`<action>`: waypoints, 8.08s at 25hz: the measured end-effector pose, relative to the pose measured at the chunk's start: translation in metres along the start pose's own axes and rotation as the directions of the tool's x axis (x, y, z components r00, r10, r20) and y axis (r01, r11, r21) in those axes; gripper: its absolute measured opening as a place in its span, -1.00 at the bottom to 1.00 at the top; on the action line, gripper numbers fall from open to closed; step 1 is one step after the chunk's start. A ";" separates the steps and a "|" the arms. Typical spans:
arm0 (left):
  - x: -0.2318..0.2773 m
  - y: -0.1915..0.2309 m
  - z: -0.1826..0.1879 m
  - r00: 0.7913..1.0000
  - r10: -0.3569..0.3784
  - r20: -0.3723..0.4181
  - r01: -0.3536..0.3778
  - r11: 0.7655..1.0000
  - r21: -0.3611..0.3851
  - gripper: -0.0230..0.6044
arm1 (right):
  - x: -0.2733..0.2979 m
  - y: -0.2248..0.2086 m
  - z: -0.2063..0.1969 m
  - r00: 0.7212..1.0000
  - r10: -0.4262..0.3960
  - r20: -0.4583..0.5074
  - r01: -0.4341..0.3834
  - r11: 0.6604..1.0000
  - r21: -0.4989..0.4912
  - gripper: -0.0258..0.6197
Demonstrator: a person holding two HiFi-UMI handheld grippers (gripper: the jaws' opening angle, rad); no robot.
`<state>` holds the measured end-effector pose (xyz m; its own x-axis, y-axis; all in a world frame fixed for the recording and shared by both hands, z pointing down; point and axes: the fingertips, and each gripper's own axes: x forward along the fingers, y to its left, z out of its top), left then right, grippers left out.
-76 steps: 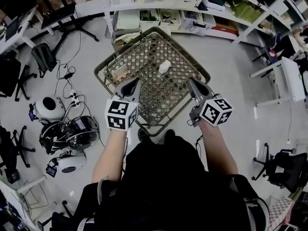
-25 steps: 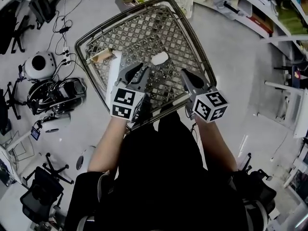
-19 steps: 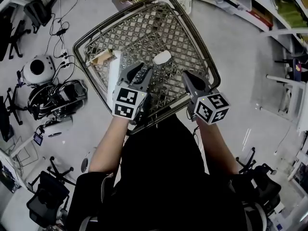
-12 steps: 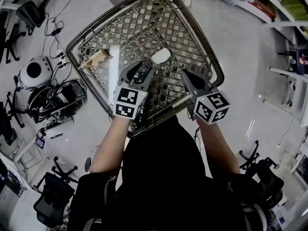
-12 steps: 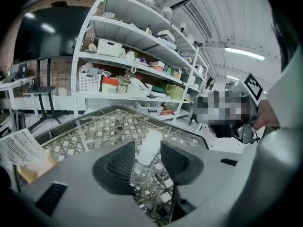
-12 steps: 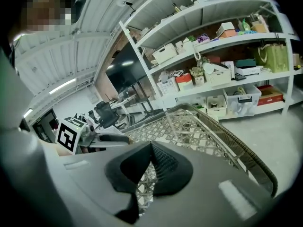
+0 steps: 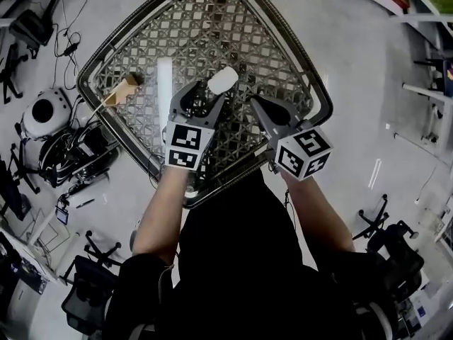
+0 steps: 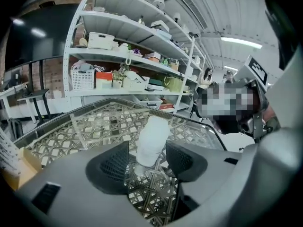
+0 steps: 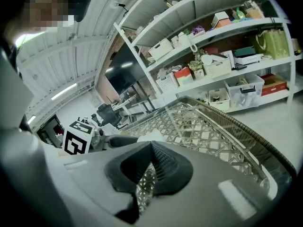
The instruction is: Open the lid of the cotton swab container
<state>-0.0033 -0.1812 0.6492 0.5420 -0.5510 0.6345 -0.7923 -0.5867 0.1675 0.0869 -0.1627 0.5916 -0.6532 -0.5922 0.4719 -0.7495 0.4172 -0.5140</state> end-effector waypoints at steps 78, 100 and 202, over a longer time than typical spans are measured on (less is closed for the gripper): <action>-0.160 -0.175 0.147 0.887 -0.461 0.032 0.399 0.798 0.453 -0.07 | -0.159 0.155 0.115 0.829 0.549 -0.107 -0.514 0.674 -0.530 -0.09; -0.139 -0.195 0.108 0.817 -0.570 -0.088 0.534 0.689 0.490 -0.23 | -0.152 0.149 0.087 0.861 0.492 -0.127 -0.478 0.701 -0.529 -0.08; -0.137 -0.197 0.083 0.768 -0.600 -0.223 0.597 0.546 0.587 -0.26 | -0.147 0.159 0.077 0.758 0.616 -0.216 -0.652 0.701 -0.290 -0.15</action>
<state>0.1015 -0.0396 0.4666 0.8298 0.0612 0.5548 0.0552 -0.9981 0.0275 0.0720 -0.0619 0.3854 -0.9797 -0.0428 0.1960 -0.1305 0.8782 -0.4601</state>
